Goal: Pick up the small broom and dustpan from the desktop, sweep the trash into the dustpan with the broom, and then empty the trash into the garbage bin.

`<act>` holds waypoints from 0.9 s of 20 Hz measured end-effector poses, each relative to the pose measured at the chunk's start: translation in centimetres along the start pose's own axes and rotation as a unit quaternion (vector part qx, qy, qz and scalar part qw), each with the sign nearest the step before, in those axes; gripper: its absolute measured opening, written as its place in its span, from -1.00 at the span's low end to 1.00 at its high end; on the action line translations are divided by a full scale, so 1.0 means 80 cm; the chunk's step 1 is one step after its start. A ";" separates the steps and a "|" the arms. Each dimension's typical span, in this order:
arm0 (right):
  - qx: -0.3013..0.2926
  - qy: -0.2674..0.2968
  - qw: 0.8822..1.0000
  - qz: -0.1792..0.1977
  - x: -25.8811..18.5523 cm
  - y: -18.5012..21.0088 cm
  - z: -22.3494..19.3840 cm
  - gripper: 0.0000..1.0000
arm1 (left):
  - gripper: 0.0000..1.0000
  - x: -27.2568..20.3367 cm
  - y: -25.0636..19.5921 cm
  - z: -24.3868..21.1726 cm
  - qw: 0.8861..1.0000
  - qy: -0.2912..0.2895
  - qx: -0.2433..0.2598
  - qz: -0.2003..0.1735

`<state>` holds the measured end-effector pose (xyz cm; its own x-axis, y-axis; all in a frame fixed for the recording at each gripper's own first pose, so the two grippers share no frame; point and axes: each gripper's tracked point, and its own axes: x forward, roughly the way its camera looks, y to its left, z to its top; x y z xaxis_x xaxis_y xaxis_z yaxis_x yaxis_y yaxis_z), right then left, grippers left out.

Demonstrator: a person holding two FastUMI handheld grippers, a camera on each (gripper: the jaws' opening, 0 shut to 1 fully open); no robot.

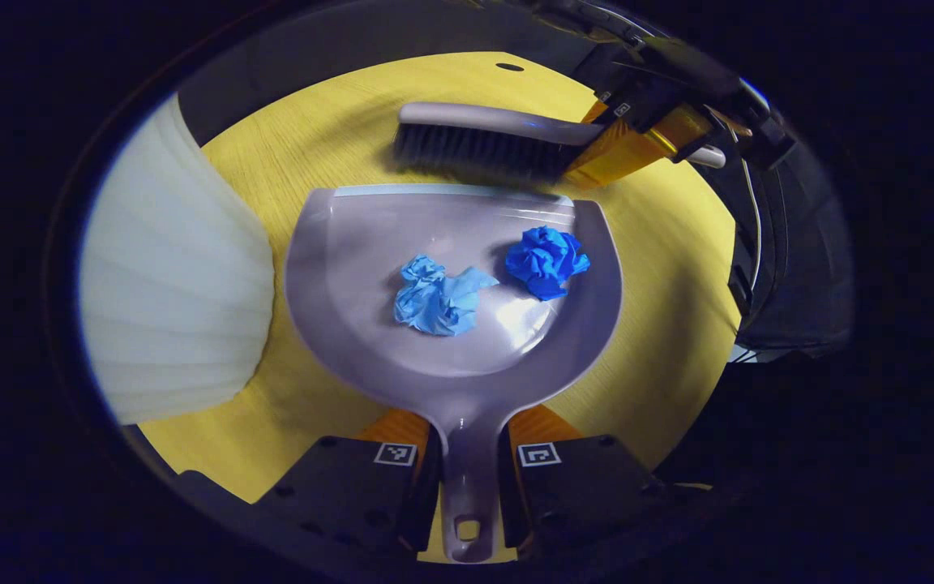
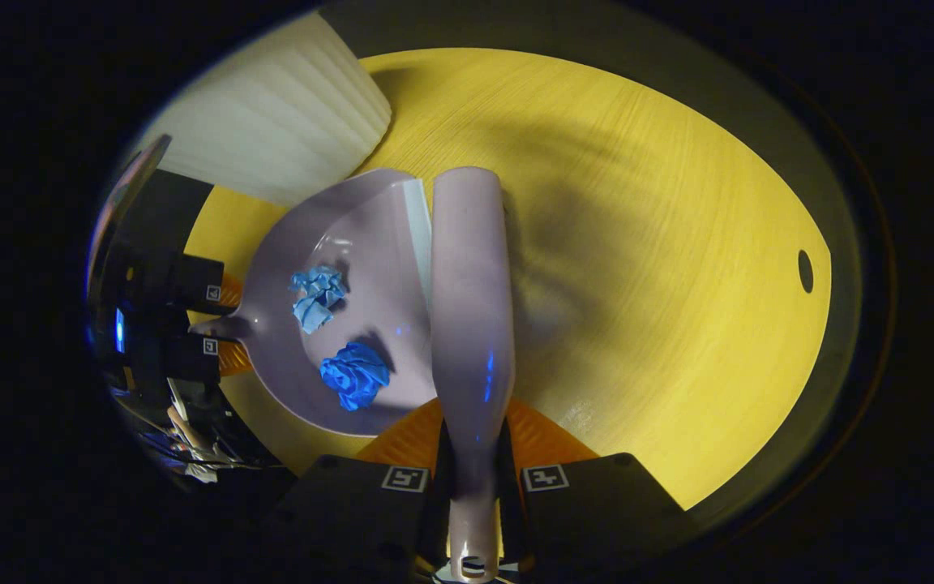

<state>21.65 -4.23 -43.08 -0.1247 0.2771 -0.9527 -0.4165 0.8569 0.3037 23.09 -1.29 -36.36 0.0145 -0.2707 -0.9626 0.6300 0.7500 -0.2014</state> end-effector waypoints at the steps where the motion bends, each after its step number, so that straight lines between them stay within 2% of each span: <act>1: 0.005 -0.006 1.000 -0.007 -0.001 -0.011 0.003 -0.44 | -0.41 -0.004 -0.006 0.004 1.000 -0.006 -0.006 -0.011; 5: 0.012 -0.014 0.999 -0.028 0.023 -0.038 -0.008 -0.44 | -0.40 -0.019 -0.017 -0.004 0.999 -0.046 -0.005 -0.002; 8: 0.014 -0.013 0.999 -0.045 0.037 -0.067 -0.008 -0.44 | -0.41 -0.037 -0.022 -0.003 0.997 -0.066 -0.023 -0.019; 12: 0.030 -0.024 0.998 -0.053 0.072 -0.105 -0.021 -0.44 | -0.42 -0.074 -0.013 -0.005 0.995 -0.095 -0.003 0.030; 13: 0.031 -0.029 0.998 -0.055 0.062 -0.109 -0.032 -0.44 | -0.42 -0.085 -0.013 -0.003 0.994 -0.102 -0.004 0.034; 15: 0.039 -0.036 0.998 -0.044 0.048 -0.094 -0.052 -0.43 | -0.41 -0.109 -0.008 0.001 0.991 -0.119 -0.013 0.052; 18: 0.044 -0.054 0.997 -0.029 0.064 -0.112 -0.053 -0.43 | -0.42 -0.144 0.014 0.020 0.986 -0.141 -0.023 0.088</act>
<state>20.92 -12.32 -50.73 -0.0024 0.2677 -0.9635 -0.3385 0.9064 0.2527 24.86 1.72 -25.19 0.3402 -0.2852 -0.8961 0.5619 0.8257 -0.0495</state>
